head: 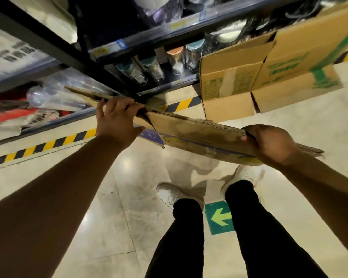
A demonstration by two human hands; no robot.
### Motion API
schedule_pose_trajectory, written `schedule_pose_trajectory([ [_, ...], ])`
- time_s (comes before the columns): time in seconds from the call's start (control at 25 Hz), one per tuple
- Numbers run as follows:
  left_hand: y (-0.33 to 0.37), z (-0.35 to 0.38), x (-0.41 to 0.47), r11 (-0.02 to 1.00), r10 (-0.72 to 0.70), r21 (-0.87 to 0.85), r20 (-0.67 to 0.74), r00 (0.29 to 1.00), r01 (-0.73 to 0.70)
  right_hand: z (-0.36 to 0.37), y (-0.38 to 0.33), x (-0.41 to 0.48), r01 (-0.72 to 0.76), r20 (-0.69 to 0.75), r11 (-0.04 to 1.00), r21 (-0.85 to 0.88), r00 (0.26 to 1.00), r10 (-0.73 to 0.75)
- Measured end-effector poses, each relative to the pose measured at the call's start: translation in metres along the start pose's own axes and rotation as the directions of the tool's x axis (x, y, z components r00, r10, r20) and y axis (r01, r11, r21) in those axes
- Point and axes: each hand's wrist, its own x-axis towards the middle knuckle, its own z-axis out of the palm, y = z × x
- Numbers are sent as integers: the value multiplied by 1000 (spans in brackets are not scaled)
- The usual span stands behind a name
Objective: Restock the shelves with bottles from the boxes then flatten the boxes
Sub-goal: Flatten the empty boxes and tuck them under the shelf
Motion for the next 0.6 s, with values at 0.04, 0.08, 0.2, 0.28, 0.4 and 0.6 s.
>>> schedule_pose_trajectory([
  [0.04, 3, -8, 7, 1000, -3, -5, 31, 1000, 3, -12, 15, -5, -9, 19, 1000, -12, 1000, 9],
  [0.08, 7, -13, 15, 1000, -8, -24, 66, 998, 10, -22, 31, -9, -24, 37, 999, -26, 999, 25],
  [0.2, 40, -21, 47, 995, 62, -78, 105, 992, -54, -51, 91, -26, -41, 31, 997, -71, 999, 43],
  [0.28, 78, -19, 68, 984, 154, -114, 130, 980, -140, -70, 133, -30, -22, 31, 996, -89, 999, 25],
  [0.4, 145, -15, 94, 987, 153, 18, 182, 971, -159, -97, 193, -24, 48, 7, 994, -97, 999, -48],
  [0.6, 251, -12, 138, 988, 152, -46, 242, 958, -146, -133, 301, -12, 122, -1, 979, -165, 992, -124],
])
